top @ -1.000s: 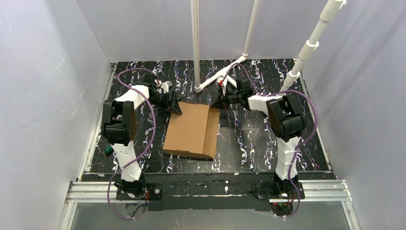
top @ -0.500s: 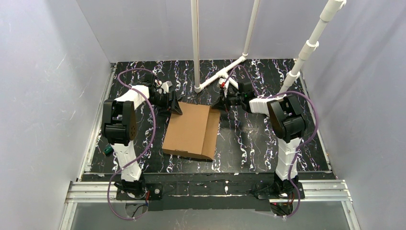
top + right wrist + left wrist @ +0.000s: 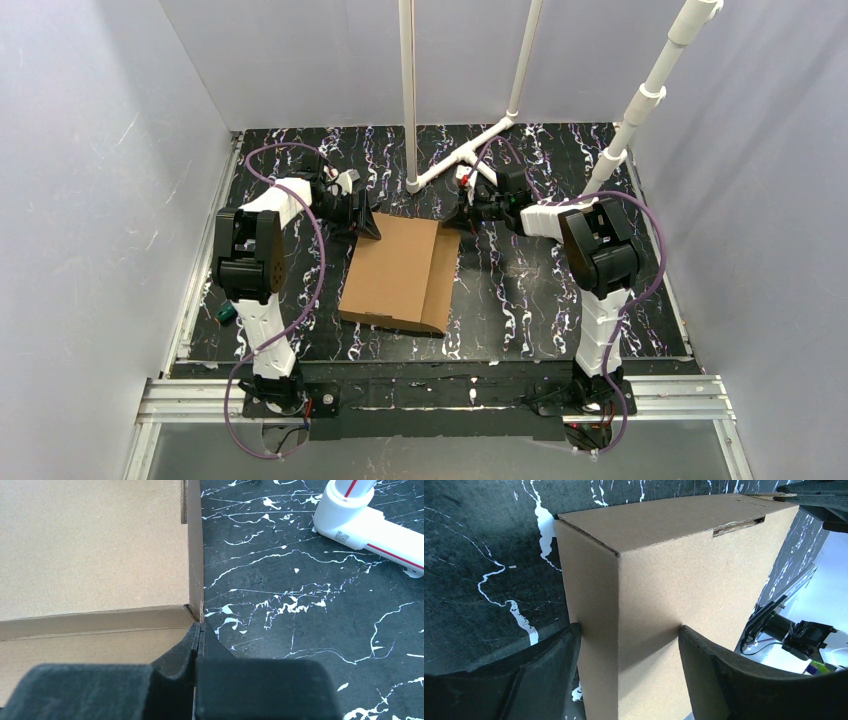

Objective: Fold the paper box

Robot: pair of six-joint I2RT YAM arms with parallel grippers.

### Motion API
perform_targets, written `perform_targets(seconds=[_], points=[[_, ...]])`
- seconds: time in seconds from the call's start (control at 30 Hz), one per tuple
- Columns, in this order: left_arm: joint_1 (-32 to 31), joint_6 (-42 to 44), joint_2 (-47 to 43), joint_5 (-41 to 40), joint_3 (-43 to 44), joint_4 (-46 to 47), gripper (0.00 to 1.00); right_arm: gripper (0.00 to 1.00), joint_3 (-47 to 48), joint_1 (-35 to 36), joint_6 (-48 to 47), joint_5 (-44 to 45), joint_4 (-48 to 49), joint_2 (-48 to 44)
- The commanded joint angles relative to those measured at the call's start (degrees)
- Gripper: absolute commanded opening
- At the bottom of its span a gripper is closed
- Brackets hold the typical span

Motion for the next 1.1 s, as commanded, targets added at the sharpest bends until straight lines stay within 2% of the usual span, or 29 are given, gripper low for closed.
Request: perform_targets(seconds=[0.0, 1.07], points=[[0.50, 0.87, 0.91, -2.28, -0.47, -0.91, 0.68, 0.01, -1.07, -0.70, -0.93, 1.16, -2.02, -2.01], [0.97, 0.68, 1.47, -1.19, -0.20, -0.96, 0.67, 0.01, -3.88, -1.81, -1.26, -1.95, -0.83, -3.07]])
